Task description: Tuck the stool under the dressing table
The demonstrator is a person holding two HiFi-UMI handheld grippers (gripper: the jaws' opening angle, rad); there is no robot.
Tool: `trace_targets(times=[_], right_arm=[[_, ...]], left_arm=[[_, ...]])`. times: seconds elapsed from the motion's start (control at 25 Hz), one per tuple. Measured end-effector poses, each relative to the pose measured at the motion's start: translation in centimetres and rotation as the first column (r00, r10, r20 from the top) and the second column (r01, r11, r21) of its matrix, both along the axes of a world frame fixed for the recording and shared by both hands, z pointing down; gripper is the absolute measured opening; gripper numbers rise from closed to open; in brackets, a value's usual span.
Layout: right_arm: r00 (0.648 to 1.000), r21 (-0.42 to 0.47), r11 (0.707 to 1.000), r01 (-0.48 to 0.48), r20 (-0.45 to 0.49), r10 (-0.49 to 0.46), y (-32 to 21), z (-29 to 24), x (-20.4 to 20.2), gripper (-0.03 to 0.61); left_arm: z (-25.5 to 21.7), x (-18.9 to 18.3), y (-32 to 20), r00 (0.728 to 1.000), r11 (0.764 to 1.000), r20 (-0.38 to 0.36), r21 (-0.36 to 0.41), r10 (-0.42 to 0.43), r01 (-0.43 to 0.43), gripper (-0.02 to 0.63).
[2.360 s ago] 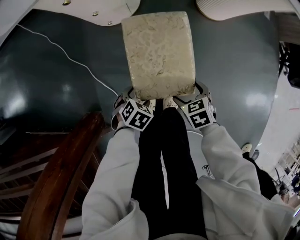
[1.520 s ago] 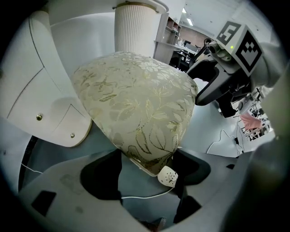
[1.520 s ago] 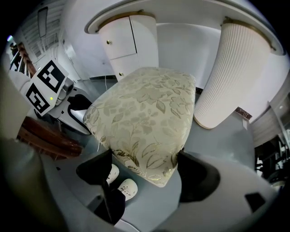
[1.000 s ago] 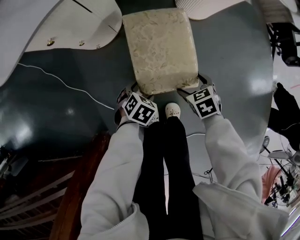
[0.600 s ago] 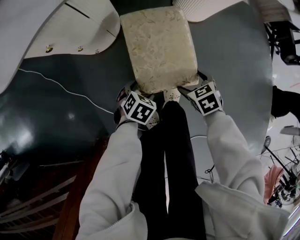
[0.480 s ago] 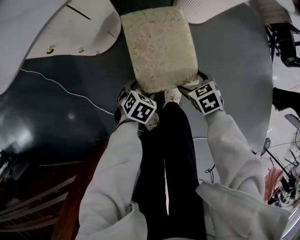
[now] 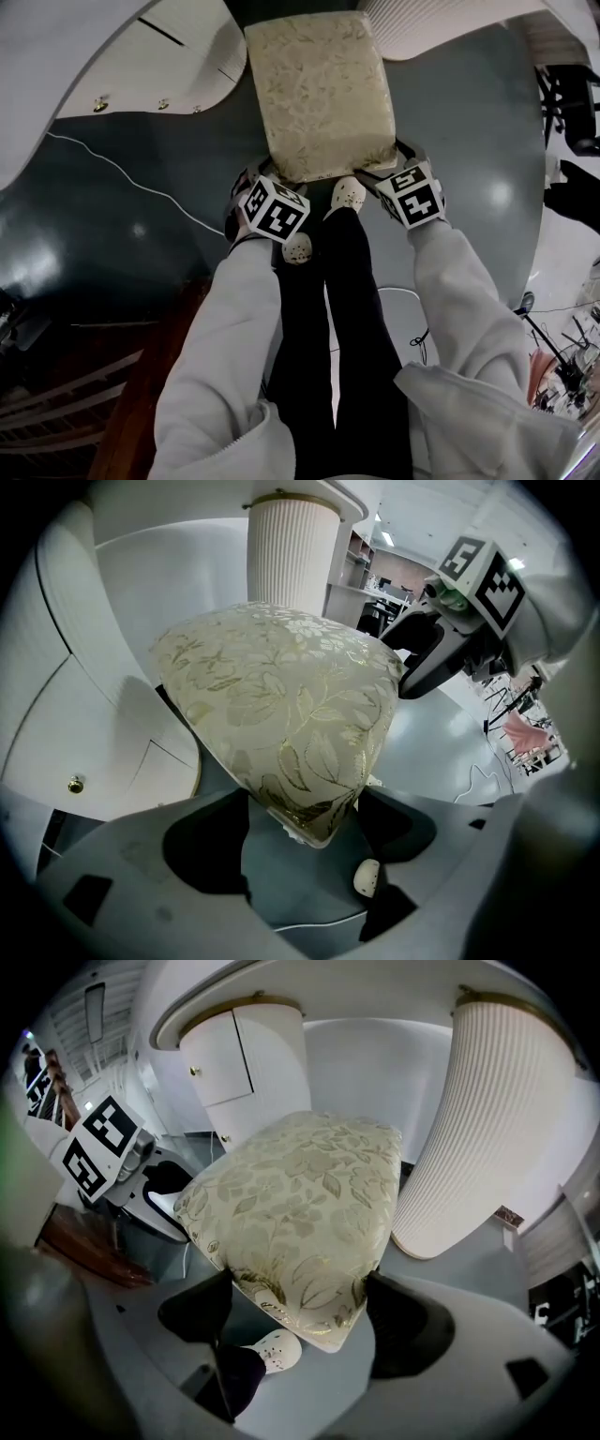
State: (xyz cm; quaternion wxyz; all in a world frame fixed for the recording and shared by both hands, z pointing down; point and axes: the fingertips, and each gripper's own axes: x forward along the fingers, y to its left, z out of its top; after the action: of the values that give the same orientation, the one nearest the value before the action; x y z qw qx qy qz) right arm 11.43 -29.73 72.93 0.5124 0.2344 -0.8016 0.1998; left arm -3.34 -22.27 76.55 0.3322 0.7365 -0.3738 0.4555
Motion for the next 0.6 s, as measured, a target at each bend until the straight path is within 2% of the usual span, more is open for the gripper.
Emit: trace_targets(times=[0.6], right_arm=[[0.999,0.039,0.999,0.034,0.022,-0.035,-5.4,-0.1,-1.2,0.505]], left_arm=[[0.1,-1.0,-4.9,1.0,0.999,0.002,0.024,-0.031,0.031,0.351]])
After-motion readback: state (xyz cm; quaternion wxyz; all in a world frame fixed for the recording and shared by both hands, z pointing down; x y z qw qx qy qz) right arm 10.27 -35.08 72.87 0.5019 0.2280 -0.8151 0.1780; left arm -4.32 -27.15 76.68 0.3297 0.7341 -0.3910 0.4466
